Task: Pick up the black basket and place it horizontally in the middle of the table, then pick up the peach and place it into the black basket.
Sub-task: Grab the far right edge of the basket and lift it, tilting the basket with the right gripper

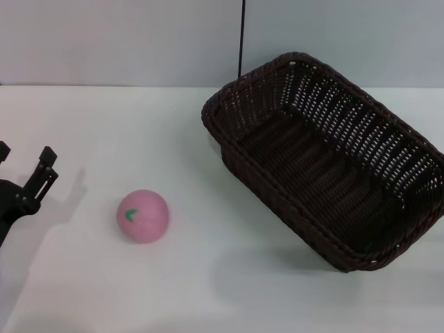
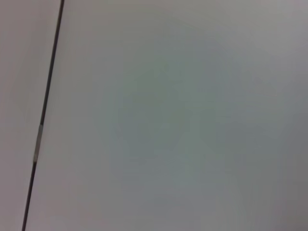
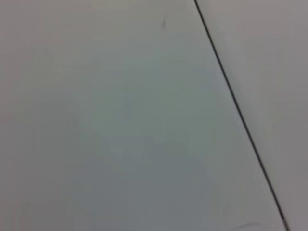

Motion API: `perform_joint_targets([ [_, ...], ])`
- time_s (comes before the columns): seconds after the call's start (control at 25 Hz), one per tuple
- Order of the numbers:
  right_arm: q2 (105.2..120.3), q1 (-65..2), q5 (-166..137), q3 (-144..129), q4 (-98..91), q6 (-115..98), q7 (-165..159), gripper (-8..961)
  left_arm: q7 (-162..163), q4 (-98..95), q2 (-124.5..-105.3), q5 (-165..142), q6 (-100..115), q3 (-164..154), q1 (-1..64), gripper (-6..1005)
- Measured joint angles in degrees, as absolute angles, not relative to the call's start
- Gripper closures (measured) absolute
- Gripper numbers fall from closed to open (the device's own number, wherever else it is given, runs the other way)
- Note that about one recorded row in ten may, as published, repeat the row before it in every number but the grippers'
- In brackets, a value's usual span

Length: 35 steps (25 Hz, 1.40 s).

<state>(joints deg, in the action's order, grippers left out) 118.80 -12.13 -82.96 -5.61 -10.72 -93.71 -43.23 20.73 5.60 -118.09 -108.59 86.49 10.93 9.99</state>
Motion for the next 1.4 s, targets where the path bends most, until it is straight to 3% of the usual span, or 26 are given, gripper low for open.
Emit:
perform_joint_targets([
  [0.44,118.82,-11.5,-83.8,-6.1,-11.8,-95.4,-44.3,362,21.0,4.9,-118.22,-108.7,86.0,10.8,10.7,168],
  [0.68,118.78,-10.5,-92.6,-7.0,-29.7,-99.6,-64.5,362,21.0,4.5,-118.20,-108.7,86.3,11.0,10.6,169],
  [1.4,118.70,-10.1,-92.9,-1.4,-43.2,-105.2,-79.8,363,20.2,4.5,-118.18,-108.3,86.4,11.3,10.9,168],
])
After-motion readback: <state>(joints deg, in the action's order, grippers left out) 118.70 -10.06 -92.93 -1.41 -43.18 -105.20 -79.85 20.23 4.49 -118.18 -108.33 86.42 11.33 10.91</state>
